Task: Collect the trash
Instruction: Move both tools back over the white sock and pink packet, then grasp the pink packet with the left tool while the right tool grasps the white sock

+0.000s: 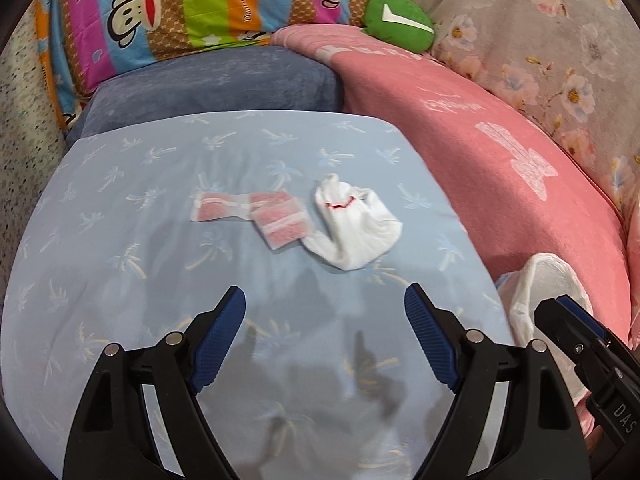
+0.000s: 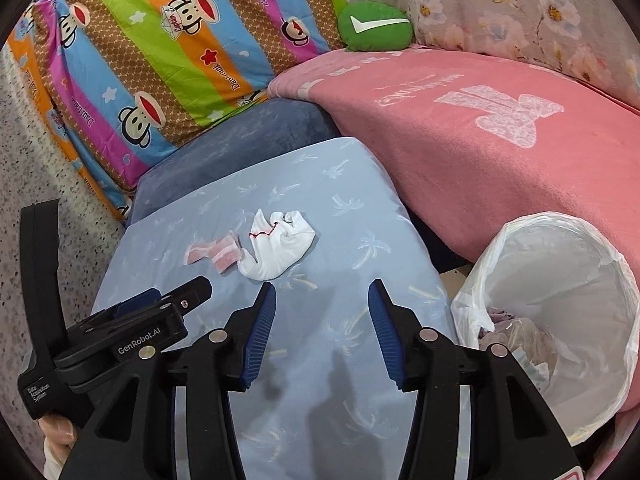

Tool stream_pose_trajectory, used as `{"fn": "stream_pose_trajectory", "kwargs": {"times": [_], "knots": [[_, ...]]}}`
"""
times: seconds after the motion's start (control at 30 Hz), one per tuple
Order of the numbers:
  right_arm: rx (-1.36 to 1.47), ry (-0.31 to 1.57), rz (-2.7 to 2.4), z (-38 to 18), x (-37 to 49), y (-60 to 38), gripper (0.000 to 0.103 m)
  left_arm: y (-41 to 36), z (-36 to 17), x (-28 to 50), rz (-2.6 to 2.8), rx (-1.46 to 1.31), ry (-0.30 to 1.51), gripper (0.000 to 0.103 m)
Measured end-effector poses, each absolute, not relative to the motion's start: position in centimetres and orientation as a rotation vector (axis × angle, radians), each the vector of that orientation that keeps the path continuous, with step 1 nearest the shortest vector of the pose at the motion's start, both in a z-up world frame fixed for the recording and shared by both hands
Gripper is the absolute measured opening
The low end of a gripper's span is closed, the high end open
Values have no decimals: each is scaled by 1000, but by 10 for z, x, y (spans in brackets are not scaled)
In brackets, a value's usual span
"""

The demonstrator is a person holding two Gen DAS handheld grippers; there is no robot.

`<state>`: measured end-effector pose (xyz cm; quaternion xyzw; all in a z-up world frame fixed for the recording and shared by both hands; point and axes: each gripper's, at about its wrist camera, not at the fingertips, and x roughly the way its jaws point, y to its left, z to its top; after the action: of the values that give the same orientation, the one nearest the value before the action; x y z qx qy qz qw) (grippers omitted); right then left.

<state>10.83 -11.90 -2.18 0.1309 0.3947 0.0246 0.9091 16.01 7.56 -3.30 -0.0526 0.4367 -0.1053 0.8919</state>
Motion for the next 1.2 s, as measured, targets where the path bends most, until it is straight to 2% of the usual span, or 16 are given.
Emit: {"fn": "stream_pose_trajectory", "kwargs": {"times": [0.4,0.8,1.2], "knots": [[215,876,87,-50,160,-80,56,106,-53,195,-153,-111,933,81],[176,941,90,-89,214,-59,56,111,-74,240,-138,-132,957,87],[169,967,77,-119,244,-55,56,111,-92,264,-154,-146,966,86]]}}
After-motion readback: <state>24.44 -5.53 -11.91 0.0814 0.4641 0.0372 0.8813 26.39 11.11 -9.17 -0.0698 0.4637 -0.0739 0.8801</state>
